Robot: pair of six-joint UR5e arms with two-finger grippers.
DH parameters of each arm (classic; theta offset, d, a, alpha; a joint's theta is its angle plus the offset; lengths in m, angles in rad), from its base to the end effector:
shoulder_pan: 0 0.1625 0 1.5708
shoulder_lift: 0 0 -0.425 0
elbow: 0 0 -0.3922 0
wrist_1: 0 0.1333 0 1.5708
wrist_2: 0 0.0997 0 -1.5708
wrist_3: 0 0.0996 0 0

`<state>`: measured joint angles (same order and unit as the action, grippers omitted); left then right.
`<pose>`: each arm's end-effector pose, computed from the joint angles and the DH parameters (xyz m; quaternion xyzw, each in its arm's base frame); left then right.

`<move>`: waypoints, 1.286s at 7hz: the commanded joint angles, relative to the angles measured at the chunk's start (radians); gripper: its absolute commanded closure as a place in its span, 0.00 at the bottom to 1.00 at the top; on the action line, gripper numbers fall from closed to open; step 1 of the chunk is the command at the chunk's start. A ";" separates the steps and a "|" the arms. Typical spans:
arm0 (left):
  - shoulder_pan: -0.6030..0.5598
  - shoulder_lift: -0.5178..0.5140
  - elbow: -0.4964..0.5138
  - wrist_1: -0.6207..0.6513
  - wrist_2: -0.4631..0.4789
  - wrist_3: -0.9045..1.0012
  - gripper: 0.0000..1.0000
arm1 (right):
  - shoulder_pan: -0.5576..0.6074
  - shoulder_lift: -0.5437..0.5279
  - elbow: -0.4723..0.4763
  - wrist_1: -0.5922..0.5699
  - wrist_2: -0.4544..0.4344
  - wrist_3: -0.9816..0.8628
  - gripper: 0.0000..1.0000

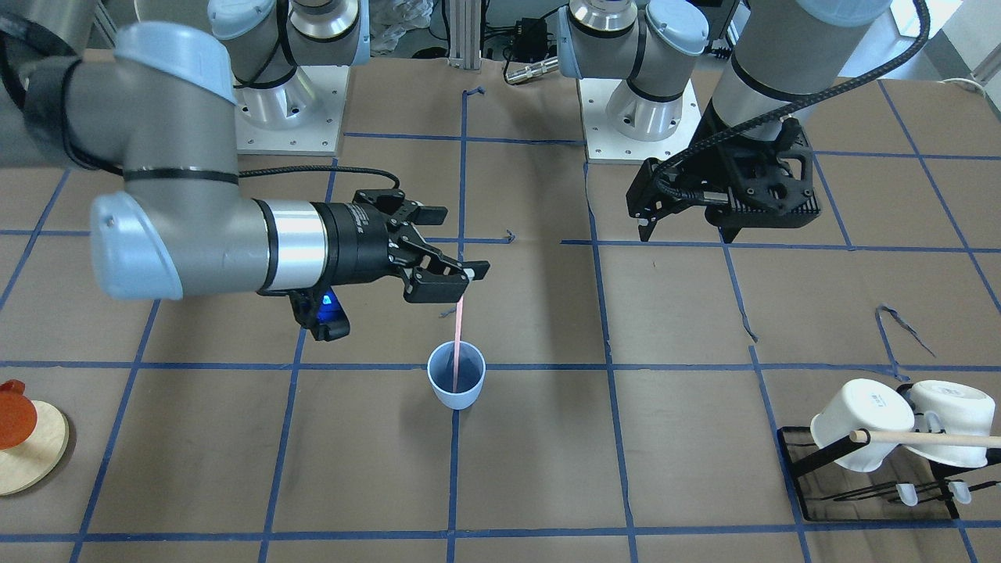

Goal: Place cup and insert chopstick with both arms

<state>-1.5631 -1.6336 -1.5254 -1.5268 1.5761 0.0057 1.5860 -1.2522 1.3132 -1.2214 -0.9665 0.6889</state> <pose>-0.1288 -0.5221 0.4829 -0.0010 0.9999 -0.0133 0.0027 0.1987 -0.5804 0.4273 0.3661 0.8621 0.2831 0.2064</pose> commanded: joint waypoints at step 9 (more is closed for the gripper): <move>-0.002 -0.005 0.002 0.002 0.002 -0.015 0.00 | -0.032 -0.211 0.009 -0.183 -0.594 -0.750 0.00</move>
<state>-1.5646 -1.6362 -1.5255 -1.5259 1.5772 0.0020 1.5535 -1.4579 1.3196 -1.3605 -1.5595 -0.0169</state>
